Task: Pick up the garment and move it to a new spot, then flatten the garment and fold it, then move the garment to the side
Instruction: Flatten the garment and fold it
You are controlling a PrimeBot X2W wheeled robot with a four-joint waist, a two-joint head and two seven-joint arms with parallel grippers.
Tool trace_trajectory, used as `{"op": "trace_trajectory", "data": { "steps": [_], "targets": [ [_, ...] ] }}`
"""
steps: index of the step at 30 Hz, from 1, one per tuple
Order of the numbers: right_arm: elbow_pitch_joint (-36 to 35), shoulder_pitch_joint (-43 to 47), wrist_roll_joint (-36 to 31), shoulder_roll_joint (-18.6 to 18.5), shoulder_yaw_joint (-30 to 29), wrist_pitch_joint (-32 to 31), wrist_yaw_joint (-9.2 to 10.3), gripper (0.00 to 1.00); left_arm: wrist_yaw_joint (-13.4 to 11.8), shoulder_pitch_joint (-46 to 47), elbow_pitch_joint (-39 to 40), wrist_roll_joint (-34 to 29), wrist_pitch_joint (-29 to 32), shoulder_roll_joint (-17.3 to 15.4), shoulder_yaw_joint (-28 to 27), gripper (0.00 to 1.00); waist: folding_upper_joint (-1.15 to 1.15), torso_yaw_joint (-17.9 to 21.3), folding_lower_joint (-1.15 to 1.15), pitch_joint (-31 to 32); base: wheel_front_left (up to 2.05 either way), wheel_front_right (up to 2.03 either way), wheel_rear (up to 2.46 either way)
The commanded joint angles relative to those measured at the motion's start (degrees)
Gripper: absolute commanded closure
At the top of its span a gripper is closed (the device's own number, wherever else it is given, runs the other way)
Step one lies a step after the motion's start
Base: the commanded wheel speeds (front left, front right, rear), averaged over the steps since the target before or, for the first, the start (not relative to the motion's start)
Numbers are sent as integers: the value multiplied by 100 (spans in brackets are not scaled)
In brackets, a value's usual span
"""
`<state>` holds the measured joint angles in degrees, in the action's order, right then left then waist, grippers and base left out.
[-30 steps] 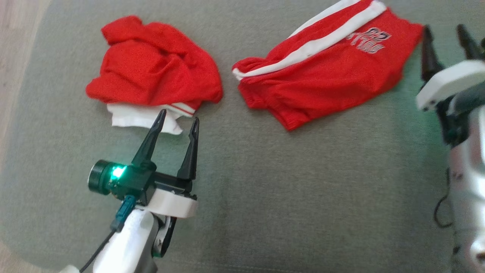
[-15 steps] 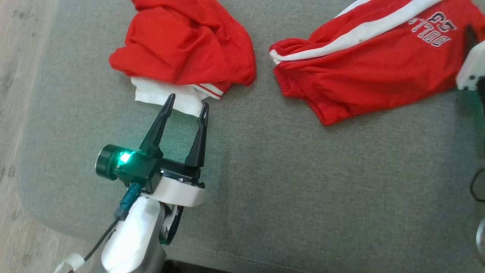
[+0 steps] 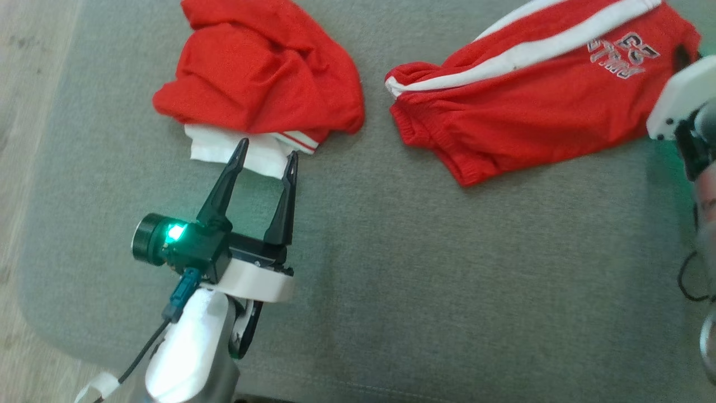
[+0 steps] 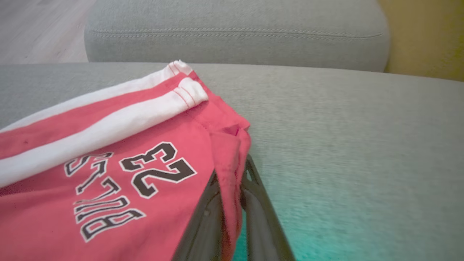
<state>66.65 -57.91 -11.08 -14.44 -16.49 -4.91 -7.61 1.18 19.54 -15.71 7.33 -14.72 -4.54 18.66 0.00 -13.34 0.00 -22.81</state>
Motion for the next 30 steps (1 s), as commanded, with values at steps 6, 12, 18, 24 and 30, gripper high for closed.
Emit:
{"op": "trace_trajectory", "data": {
  "steps": [6,12,18,24,30],
  "targets": [
    [87,266,426,-404,-14,513,12,100,55,-152,138,-119,-28,-28,-281,0,0,324,0,392,0,0,0],
    [225,717,514,-961,-532,579,12,100,100,-298,118,-179,-28,-11,-330,0,0,453,0,597,0,0,0],
    [215,951,386,-1056,-1036,679,12,100,139,-345,149,-210,-28,7,-389,0,0,457,0,615,0,0,0],
    [73,881,270,-717,-1204,951,12,100,170,-398,103,-241,-28,14,-460,0,0,460,0,680,0,0,0],
    [35,668,508,-230,-897,1427,12,100,163,-474,33,-266,-28,28,-520,0,0,473,0,936,0,0,0]
  ]
}}
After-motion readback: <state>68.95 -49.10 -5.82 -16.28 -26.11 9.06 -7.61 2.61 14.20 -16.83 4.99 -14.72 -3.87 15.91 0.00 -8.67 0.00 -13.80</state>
